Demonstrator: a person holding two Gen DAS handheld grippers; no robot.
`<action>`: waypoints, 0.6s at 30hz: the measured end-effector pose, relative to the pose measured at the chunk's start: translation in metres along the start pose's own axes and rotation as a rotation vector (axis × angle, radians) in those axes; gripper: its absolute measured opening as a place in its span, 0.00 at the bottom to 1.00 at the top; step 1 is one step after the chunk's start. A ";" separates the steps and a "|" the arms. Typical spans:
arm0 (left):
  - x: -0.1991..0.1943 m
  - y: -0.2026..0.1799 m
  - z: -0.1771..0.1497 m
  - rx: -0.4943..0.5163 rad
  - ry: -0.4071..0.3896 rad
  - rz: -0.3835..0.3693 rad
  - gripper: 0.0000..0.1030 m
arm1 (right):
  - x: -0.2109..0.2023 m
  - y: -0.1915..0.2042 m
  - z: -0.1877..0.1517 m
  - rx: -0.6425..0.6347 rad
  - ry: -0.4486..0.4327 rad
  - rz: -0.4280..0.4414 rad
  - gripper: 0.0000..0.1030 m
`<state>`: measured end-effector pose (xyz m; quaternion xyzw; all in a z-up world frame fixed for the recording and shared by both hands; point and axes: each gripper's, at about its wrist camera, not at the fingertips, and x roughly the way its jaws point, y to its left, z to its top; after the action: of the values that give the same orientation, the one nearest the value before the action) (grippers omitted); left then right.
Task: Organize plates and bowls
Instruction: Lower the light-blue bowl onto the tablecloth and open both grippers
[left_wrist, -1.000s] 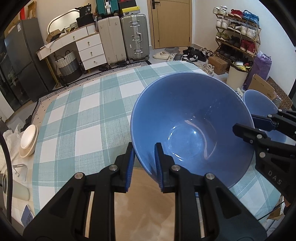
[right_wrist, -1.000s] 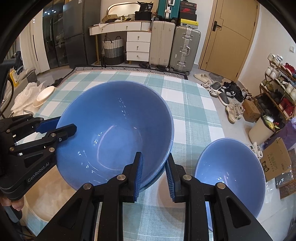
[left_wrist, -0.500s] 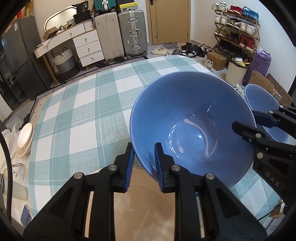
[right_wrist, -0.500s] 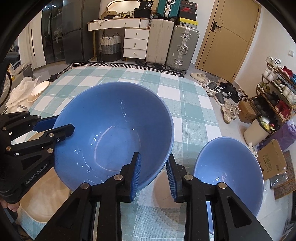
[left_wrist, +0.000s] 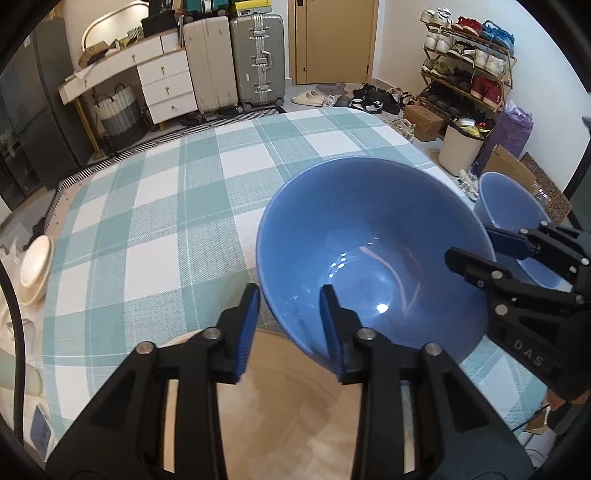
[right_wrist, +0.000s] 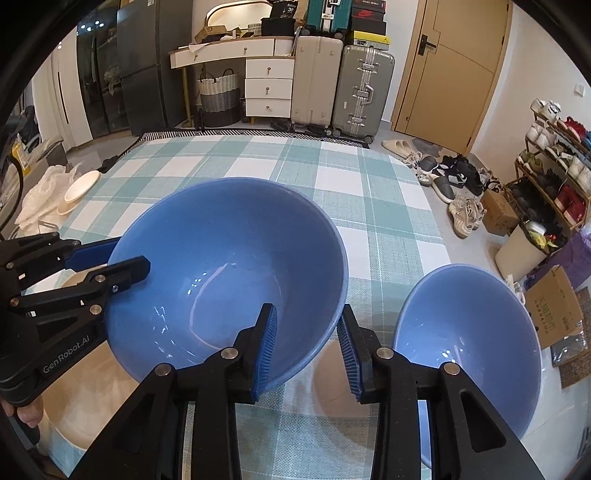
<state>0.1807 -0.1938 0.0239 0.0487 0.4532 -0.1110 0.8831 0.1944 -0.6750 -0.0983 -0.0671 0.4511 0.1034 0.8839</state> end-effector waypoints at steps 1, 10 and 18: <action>-0.001 0.002 0.000 -0.010 -0.002 -0.016 0.42 | 0.001 0.000 -0.001 0.005 0.001 0.008 0.35; -0.024 0.014 -0.001 -0.060 -0.060 -0.105 0.73 | -0.014 -0.005 -0.002 0.049 -0.071 0.091 0.82; -0.049 0.008 0.001 -0.053 -0.099 -0.114 0.88 | -0.043 -0.023 -0.010 0.141 -0.140 0.104 0.99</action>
<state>0.1558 -0.1787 0.0640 -0.0061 0.4137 -0.1515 0.8977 0.1678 -0.7046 -0.0688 0.0260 0.3973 0.1219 0.9092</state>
